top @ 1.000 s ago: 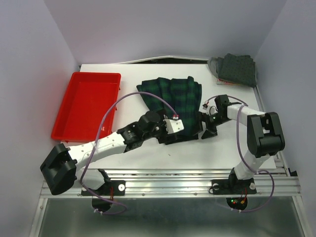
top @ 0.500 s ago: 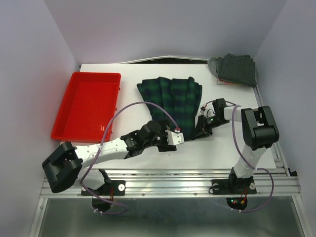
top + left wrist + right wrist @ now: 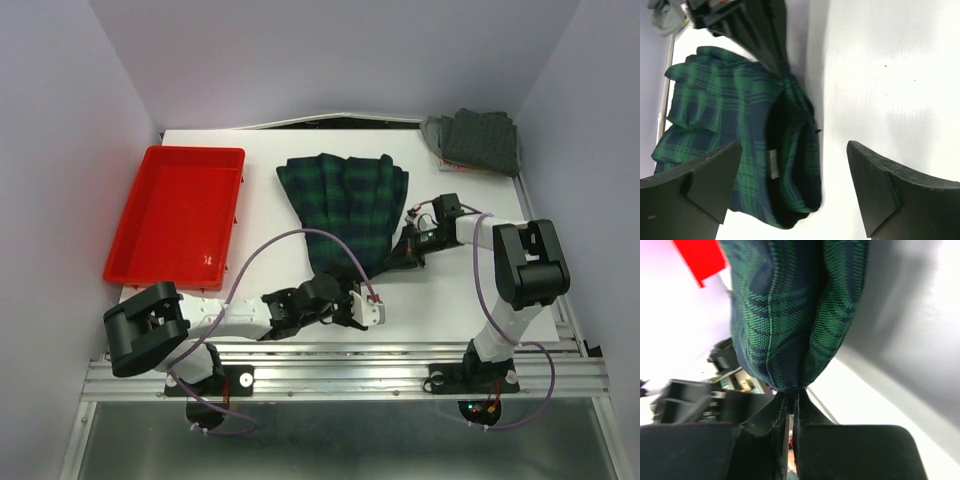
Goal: Fold and stack the skirts
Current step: Fold the skirt
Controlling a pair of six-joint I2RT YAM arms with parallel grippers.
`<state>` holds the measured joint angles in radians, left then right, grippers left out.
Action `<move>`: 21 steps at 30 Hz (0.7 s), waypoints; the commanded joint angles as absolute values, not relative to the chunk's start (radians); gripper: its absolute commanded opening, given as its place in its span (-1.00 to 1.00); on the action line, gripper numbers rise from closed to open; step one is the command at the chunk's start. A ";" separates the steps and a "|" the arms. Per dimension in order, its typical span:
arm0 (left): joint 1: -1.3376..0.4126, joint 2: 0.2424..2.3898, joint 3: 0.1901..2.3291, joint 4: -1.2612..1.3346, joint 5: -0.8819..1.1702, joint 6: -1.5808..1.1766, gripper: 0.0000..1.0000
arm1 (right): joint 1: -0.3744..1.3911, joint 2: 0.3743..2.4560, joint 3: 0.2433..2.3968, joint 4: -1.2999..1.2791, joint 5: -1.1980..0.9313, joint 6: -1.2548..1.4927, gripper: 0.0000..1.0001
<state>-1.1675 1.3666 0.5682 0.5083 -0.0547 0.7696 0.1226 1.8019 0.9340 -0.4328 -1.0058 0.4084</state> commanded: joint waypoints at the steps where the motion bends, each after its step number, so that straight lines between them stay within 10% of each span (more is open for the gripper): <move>1: -1.193 1.411 0.560 0.652 -0.153 0.787 0.97 | 0.120 1.743 0.946 -0.379 -1.091 0.509 -0.99; 21: -1.128 1.534 0.744 0.690 -0.095 0.450 0.97 | 0.120 1.701 0.930 -0.379 -1.095 0.537 -0.99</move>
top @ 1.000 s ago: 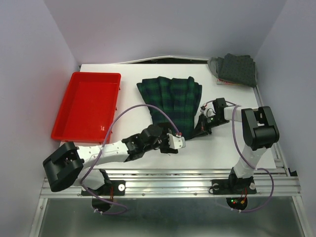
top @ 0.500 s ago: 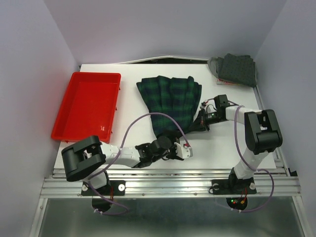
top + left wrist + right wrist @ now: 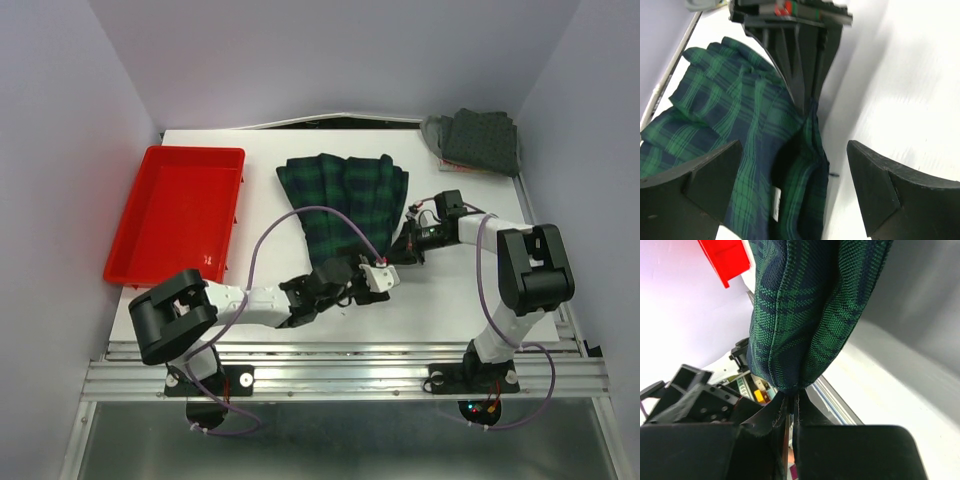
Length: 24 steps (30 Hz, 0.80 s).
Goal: Fold and stack the skirts
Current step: Fold the skirt
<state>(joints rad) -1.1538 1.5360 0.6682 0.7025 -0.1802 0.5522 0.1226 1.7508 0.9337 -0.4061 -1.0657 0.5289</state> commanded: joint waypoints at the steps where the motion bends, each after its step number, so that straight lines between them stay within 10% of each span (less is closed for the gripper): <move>1: -1.118 1.546 0.752 0.686 -0.062 0.431 0.97 | 0.120 1.697 0.930 -0.379 -1.092 0.535 -0.99; 24: -1.058 1.730 0.799 0.647 -0.222 0.440 0.96 | 0.120 1.661 0.950 -0.368 -1.138 0.656 -0.99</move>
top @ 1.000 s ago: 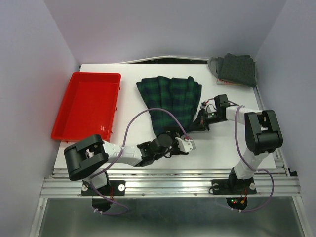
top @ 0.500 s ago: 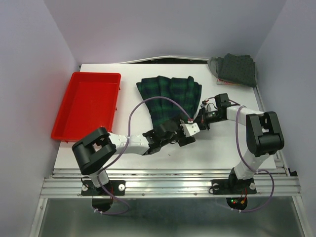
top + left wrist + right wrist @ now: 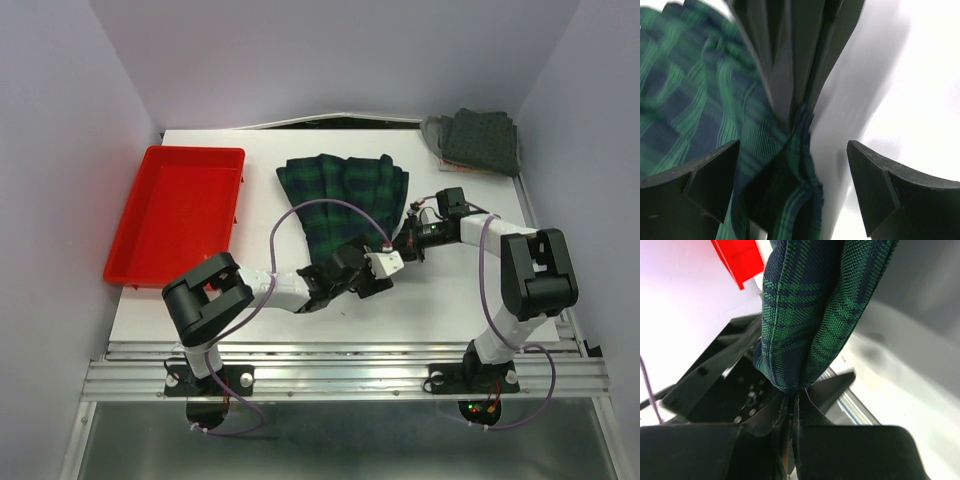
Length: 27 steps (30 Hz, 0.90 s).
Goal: Fold and stack the skirts
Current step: Fold the skirt
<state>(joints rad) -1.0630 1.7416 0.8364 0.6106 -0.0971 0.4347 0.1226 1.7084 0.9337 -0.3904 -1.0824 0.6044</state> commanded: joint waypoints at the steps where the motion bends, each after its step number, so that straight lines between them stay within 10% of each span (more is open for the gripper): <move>1: -1.058 1.723 0.792 0.652 -0.244 0.445 0.93 | 0.120 1.663 0.946 -0.368 -1.140 0.661 -0.99; 20: -1.060 1.678 0.687 0.716 -0.350 0.506 0.36 | 0.120 1.667 0.930 -0.370 -1.166 0.707 -0.99; 22: -1.074 1.634 0.681 0.697 -0.307 0.556 0.11 | 0.120 1.664 0.917 -0.370 -1.160 0.706 -0.99; 25: -1.098 1.599 0.683 0.612 -0.262 0.603 -0.83 | 0.120 1.661 0.914 -0.370 -1.155 0.703 -0.99; 27: -1.112 1.585 0.701 0.534 -0.249 0.641 -1.00 | 0.120 1.661 0.934 -0.373 -1.149 0.681 -0.77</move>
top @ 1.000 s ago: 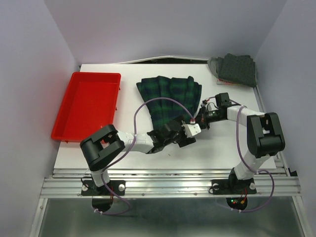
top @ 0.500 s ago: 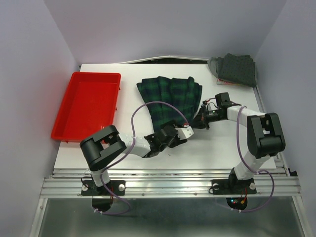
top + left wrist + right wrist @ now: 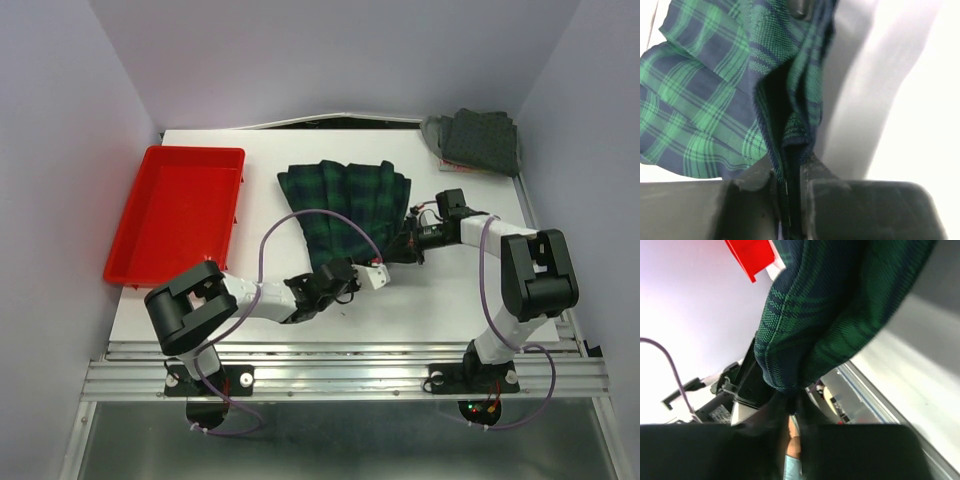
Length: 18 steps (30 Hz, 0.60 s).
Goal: Fold and stack the skirts
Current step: Fold the skirt
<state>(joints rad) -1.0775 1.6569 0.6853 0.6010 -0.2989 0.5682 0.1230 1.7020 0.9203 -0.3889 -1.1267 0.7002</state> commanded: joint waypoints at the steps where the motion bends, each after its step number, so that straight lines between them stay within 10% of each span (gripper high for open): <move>1: -1.114 1.582 0.709 0.502 -0.242 0.647 -1.00 | 0.111 1.661 0.948 -0.380 -1.138 0.666 -0.59; 3: -1.115 1.569 0.735 0.411 -0.206 0.658 -1.00 | 0.095 1.672 1.005 -0.423 -1.120 0.602 0.12; 6: -1.129 1.563 0.771 0.294 -0.170 0.654 -1.00 | 0.060 1.706 1.154 -0.579 -1.028 0.467 0.50; 18: -1.170 1.562 0.994 -0.205 -0.017 0.551 -1.00 | 0.046 1.966 1.736 -0.609 -0.845 0.239 0.41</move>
<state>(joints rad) -1.1538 1.6100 0.8951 -0.0059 -0.1043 0.6025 0.0444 1.8500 1.6032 -0.6060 -0.9108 0.3332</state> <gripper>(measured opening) 0.237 0.735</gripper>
